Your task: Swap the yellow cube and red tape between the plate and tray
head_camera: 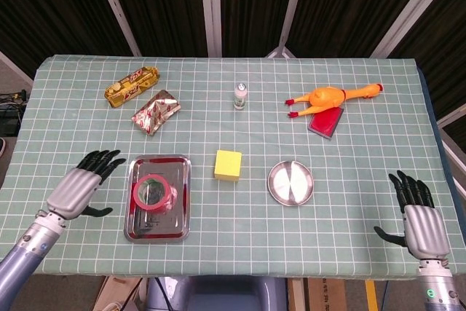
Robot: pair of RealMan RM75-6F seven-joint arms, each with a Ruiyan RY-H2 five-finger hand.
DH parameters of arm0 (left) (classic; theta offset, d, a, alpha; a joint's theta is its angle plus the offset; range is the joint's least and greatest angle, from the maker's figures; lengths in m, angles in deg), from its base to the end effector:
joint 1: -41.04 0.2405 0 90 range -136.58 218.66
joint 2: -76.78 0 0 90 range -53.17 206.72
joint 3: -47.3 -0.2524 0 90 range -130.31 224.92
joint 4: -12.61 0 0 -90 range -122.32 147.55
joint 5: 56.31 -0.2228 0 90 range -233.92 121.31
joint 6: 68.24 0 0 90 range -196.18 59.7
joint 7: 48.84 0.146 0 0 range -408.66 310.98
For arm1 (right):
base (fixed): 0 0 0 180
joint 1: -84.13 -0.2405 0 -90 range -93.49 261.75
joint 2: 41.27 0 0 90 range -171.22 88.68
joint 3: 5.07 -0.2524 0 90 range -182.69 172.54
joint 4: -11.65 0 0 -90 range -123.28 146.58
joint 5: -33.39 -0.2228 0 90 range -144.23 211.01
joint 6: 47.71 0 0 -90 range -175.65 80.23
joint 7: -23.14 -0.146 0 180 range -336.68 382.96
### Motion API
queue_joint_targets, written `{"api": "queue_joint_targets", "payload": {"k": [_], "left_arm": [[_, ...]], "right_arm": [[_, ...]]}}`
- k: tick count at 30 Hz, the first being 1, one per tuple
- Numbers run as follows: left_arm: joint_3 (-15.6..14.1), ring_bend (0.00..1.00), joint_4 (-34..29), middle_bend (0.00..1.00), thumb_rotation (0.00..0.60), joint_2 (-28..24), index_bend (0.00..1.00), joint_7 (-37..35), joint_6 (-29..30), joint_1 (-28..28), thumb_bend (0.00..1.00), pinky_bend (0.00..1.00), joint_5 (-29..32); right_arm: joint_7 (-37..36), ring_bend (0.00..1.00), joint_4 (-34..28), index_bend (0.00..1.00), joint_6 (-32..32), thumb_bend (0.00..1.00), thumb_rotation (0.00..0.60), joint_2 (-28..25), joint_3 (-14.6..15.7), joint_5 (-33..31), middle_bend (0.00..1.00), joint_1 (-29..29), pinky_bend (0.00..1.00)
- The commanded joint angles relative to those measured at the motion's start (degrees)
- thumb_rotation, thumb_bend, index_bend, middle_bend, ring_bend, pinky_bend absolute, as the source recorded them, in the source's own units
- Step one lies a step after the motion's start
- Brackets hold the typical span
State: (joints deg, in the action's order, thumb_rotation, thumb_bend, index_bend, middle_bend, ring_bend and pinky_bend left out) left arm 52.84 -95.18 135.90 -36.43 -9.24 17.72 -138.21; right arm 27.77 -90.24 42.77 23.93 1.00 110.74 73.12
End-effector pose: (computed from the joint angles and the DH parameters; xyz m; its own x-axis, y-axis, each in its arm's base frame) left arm -0.2105 0.2554 0.0952 0.4992 0.2690 0.8237 0.8477 -0.3482 -0.4001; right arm -0.2872 -0.1761 0.1250 0.3148 -0.0553 0.9475 -0.9469 0.0506 0.3176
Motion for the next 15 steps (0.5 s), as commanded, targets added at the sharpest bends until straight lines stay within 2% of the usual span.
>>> {"api": "queue_joint_targets", "payload": {"k": [1, 7, 11, 15], "left_arm": [[1.18, 0.0, -0.75, 0.0, 0.6, 5.44, 0.11, 8.68, -5.23, -5.1, 0.0, 0.01, 7.3], [0.57, 0.0, 2.03, 0.0, 0.6, 11.44, 0.11, 15.49, -6.04, -7.67, 0.0, 0.01, 13.69], [-0.11, 0.0, 4.76, 0.0, 0.6, 14.4, 0.11, 15.28, -8.16, -9.4, 0.0, 0.01, 15.26], [-0.6, 0.0, 7.63, 0.0, 0.6, 16.85, 0.11, 13.7, -8.29, -10.06, 0.0, 0.01, 14.1]], "right_arm": [[-0.35, 0.0, 0.08, 0.0, -0.73, 0.0, 0.6, 0.0, -0.4, 0.49, 0.0, 0.36, 0.0], [0.95, 0.0, 0.71, 0.0, -1.0, 0.0, 0.6, 0.75, -1.74, 0.77, 0.0, 1.36, 0.0], [0.87, 0.0, 0.89, 0.0, -1.52, 0.0, 0.6, 0.79, -2.6, 0.94, 0.0, 1.87, 0.0], [0.25, 0.0, 0.76, 0.0, -1.73, 0.0, 0.6, 0.53, -3.22, 1.28, 0.0, 2.47, 0.0]]}}
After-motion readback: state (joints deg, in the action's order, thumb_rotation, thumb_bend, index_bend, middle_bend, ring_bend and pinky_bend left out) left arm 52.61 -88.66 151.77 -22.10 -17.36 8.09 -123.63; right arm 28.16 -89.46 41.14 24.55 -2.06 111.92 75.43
